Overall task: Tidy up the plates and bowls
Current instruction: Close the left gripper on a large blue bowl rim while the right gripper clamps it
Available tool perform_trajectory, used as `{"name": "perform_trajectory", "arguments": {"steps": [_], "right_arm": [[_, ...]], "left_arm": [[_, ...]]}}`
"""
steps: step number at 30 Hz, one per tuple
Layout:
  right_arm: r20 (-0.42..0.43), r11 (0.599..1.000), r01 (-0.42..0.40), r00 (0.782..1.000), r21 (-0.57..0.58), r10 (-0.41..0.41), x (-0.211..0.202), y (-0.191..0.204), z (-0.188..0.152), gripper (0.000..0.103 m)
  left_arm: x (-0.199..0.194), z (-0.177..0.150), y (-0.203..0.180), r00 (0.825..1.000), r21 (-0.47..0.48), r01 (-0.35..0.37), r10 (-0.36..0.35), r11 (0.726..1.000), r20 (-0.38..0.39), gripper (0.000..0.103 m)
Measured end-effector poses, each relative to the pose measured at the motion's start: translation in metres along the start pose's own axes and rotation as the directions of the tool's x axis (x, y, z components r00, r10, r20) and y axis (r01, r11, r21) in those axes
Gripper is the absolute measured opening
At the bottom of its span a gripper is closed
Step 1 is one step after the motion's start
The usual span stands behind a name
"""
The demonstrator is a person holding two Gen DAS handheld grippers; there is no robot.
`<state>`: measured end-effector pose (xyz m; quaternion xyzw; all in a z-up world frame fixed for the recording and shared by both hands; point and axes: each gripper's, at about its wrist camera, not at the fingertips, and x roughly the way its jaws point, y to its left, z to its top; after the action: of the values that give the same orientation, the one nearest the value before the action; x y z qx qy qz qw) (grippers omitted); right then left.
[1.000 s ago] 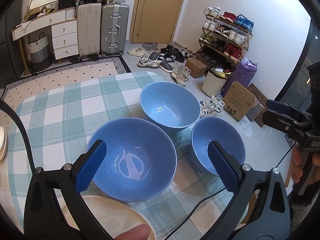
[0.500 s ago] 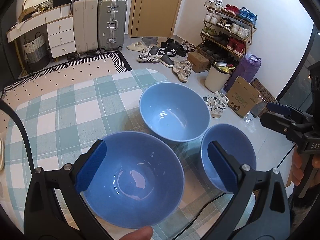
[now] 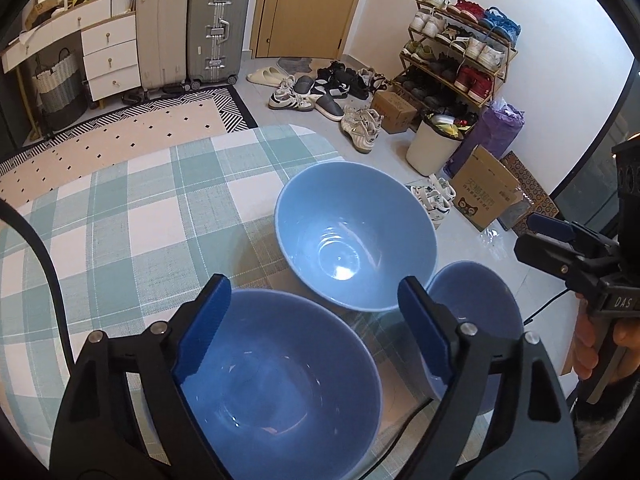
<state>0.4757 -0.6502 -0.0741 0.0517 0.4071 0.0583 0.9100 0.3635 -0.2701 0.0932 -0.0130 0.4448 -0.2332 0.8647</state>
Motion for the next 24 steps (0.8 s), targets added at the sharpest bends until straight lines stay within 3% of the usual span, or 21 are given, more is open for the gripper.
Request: {"name": "perform_trajectory", "arguments": {"steps": [2, 15, 24], "right_arm": [[-0.006, 1.0, -0.001, 1.0, 0.003, 0.001, 0.007, -0.001, 0.003, 0.102], [-0.08, 1.0, -0.006, 0.997, 0.024, 0.008, 0.056, -0.012, 0.013, 0.084], [-0.141, 0.999, -0.013, 0.99, 0.033, 0.018, 0.094, -0.018, 0.014, 0.074]], "left_arm": [[0.01, 0.003, 0.002, 1.0, -0.002, -0.006, 0.006, 1.0, -0.014, 0.076], [0.058, 0.017, 0.013, 0.998, -0.017, -0.021, 0.02, 1.0, -0.062, 0.071], [0.091, 0.02, 0.018, 0.994, -0.013, -0.037, 0.035, 0.999, -0.106, 0.059]]}}
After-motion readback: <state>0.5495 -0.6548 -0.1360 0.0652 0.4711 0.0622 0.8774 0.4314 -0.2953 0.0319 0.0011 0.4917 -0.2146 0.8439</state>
